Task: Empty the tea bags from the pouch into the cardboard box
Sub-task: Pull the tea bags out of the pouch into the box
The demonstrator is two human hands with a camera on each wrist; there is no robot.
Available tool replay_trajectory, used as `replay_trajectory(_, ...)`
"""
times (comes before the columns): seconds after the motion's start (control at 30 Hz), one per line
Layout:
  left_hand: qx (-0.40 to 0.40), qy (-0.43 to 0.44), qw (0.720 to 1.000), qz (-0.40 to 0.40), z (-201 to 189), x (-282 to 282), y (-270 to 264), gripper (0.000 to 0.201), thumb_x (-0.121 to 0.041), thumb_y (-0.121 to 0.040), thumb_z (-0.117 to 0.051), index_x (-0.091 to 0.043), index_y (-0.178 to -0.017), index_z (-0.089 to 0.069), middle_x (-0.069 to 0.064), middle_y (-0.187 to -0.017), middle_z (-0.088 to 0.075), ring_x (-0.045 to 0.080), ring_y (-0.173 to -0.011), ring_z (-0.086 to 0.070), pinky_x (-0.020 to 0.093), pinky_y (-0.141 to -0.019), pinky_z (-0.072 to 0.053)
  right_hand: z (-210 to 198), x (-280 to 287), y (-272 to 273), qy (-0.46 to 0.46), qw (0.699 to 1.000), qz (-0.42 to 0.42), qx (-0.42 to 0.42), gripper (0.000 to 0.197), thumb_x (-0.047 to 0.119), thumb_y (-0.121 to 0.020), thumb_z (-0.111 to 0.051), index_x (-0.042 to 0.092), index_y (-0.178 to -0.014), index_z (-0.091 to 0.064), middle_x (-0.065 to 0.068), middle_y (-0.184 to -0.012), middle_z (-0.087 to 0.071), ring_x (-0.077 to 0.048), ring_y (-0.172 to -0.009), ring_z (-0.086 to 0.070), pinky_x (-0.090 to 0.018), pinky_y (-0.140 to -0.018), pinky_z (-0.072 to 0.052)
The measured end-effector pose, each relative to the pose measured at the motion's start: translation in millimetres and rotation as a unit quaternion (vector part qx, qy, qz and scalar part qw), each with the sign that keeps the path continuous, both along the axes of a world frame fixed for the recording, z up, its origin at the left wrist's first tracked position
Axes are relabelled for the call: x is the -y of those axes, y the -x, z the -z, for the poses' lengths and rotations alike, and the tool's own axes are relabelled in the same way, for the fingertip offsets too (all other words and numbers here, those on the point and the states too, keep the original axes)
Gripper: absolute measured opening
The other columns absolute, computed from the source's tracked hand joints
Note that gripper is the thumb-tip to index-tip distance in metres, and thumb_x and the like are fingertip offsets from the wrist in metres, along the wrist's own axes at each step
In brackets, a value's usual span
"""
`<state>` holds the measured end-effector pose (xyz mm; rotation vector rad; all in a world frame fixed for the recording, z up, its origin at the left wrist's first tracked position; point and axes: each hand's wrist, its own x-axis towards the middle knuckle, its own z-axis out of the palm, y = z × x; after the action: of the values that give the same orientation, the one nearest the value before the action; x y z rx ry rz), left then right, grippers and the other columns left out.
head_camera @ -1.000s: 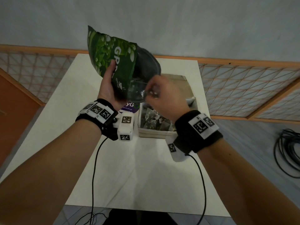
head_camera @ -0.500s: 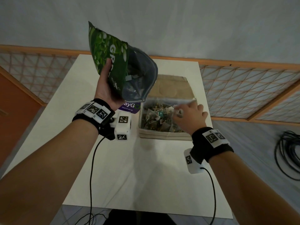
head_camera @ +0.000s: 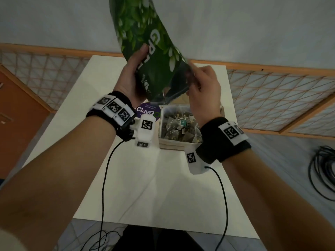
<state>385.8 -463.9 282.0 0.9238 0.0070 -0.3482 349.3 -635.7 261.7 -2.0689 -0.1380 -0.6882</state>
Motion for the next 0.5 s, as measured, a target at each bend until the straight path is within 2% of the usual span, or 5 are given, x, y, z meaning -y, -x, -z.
replay_trajectory(0.13, -0.035, -0.012, 0.999, 0.004, 21, -1, 0, 0.056, -0.044, -0.098, -0.053, -0.010, -0.143, -0.053, 0.015, -0.138, -0.062, 0.031, -0.125, -0.062, 0.041, -0.094, -0.056, 14, 0, 3, 0.062, 0.995, 0.020, -0.078, 0.038, 0.005, -0.093, -0.046, 0.015, -0.127, -0.061, 0.006, -0.097, -0.047, -0.004, -0.082, -0.043, 0.003, -0.071, -0.035)
replay_trajectory(0.23, -0.010, 0.004, 1.000, 0.004, 22, -3, -4, 0.058, -0.042, -0.096, -0.058, -0.010, -0.144, -0.051, 0.016, -0.142, -0.058, 0.033, -0.129, -0.058, 0.046, -0.102, -0.052, 15, 0, 9, -0.009, 0.999, -0.007, -0.030, 0.041, 0.002, -0.093, -0.049, 0.019, -0.129, -0.058, 0.005, -0.099, -0.050, -0.010, -0.084, -0.053, -0.019, -0.079, -0.052)
replay_trajectory(0.27, -0.007, 0.008, 1.000, 0.008, 23, -2, -6, 0.062, -0.043, -0.093, -0.062, -0.010, -0.144, -0.051, 0.017, -0.143, -0.057, 0.035, -0.131, -0.056, 0.048, -0.105, -0.049, 16, -1, 9, -0.020, 1.000, -0.006, -0.014, 0.042, 0.002, -0.093, -0.050, 0.020, -0.130, -0.057, 0.003, -0.099, -0.050, -0.007, -0.084, -0.052, -0.019, -0.080, -0.051)
replay_trajectory(0.37, -0.037, 0.007, 0.999, 0.038, 33, 1, -3, 0.075, -0.050, -0.084, -0.069, -0.010, -0.145, -0.050, 0.018, -0.143, -0.057, 0.034, -0.131, -0.056, 0.050, -0.109, -0.046, 16, -5, 11, 0.033, 0.999, 0.027, -0.026, 0.035, 0.006, -0.095, -0.050, 0.014, -0.128, -0.060, 0.001, -0.096, -0.051, 0.010, -0.076, -0.041, 0.006, -0.075, -0.031)
replay_trajectory(0.5, -0.069, 0.029, 0.996, 0.057, 43, 3, -1, 0.070, -0.057, -0.090, -0.058, -0.014, -0.145, -0.051, 0.015, -0.145, -0.056, 0.033, -0.134, -0.054, 0.050, -0.113, -0.041, 17, -4, 12, 0.042, 0.997, 0.036, -0.054, 0.032, 0.018, -0.098, -0.049, 0.012, -0.127, -0.060, -0.001, -0.101, -0.057, 0.015, -0.076, -0.038, 0.007, -0.072, -0.028)
